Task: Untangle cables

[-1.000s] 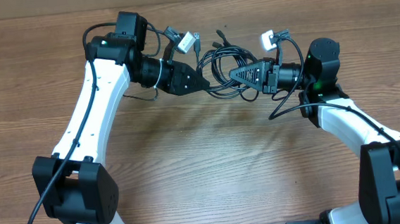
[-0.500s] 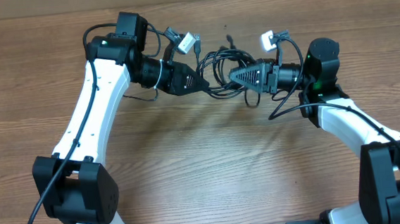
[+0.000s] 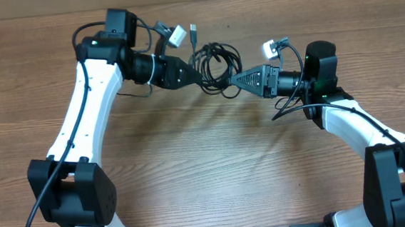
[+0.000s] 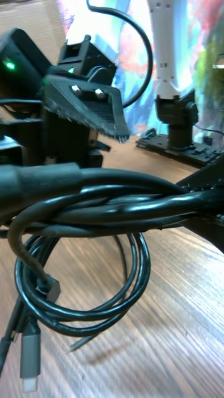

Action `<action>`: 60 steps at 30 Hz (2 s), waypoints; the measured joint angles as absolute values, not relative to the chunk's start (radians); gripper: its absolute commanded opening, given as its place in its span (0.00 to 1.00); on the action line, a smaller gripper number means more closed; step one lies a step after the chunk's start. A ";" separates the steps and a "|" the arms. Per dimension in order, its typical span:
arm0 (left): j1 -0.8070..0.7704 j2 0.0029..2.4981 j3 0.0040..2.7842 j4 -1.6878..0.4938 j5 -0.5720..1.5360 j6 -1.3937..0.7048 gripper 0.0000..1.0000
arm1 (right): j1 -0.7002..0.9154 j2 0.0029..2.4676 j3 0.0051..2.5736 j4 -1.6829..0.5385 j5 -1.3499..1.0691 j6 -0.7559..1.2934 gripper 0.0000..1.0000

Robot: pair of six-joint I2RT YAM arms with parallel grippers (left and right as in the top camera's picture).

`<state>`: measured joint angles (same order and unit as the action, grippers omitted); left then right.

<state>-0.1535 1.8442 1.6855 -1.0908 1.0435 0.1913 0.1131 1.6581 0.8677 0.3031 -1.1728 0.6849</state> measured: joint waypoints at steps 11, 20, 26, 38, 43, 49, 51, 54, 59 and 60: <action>-0.131 1.844 1.686 -0.889 1.036 -0.045 0.04 | 0.159 1.658 0.868 0.245 -1.147 0.861 0.95; -0.131 1.844 1.686 -0.771 1.029 -0.281 0.04 | 0.233 1.658 0.867 0.402 -1.021 1.253 0.70; -0.136 1.844 1.686 -0.762 1.020 -0.352 0.04 | 0.299 1.658 0.867 0.462 -0.896 1.485 0.75; -0.176 1.850 1.686 -0.761 0.979 -0.369 0.04 | 0.337 1.658 0.867 0.465 -0.752 1.706 0.53; -0.176 1.851 1.686 -0.760 0.979 -0.369 0.04 | 0.337 1.658 0.867 0.466 -0.720 1.736 0.51; -0.176 1.851 1.686 -0.759 0.968 -0.371 0.04 | 0.337 1.658 0.867 0.466 -0.697 1.768 0.45; -0.176 1.851 1.686 -0.759 0.963 -0.377 0.04 | 0.337 1.658 0.867 0.466 -0.695 1.775 0.45; -0.176 1.851 1.686 -0.759 0.949 -0.395 0.04 | 0.336 1.658 0.867 0.466 -0.689 1.784 0.45; -0.176 1.851 1.686 -0.759 0.927 -0.419 0.04 | 0.337 1.658 0.867 0.465 -0.676 1.799 0.45; -0.176 1.851 1.686 -0.759 0.925 -0.420 0.04 | 0.336 1.658 0.867 0.465 -0.673 1.801 0.45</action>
